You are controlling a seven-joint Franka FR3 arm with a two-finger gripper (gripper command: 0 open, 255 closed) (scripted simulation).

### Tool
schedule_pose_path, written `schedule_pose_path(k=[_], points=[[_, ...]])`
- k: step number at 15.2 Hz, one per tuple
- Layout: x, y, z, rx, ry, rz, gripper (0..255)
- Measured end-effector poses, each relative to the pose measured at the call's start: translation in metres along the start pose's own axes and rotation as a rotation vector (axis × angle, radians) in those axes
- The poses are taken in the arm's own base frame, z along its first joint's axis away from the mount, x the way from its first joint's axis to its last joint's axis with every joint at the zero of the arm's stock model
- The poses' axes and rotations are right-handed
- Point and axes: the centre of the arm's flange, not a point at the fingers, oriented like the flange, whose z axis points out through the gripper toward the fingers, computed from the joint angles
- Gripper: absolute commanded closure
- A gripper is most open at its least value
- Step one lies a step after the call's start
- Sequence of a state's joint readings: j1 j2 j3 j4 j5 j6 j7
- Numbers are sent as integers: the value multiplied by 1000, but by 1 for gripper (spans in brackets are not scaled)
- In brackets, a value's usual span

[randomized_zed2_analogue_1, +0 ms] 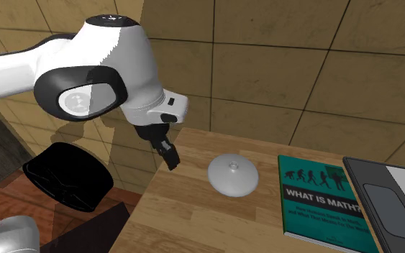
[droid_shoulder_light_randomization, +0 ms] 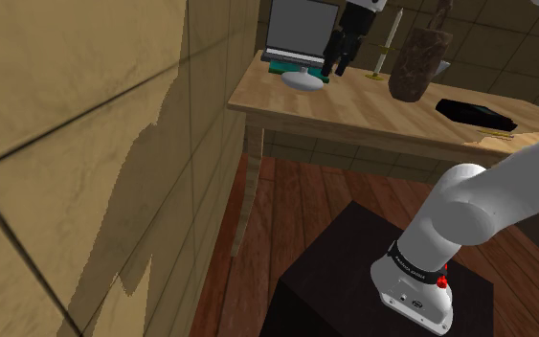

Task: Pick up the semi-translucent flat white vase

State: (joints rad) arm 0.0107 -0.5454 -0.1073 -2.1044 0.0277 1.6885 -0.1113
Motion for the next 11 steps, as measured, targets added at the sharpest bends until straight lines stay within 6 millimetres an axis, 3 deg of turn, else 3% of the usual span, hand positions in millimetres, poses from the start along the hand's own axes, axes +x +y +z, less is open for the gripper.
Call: schedule_pose_path(k=[11], points=[[123, 85, 0, -49, -74, -52, 0]])
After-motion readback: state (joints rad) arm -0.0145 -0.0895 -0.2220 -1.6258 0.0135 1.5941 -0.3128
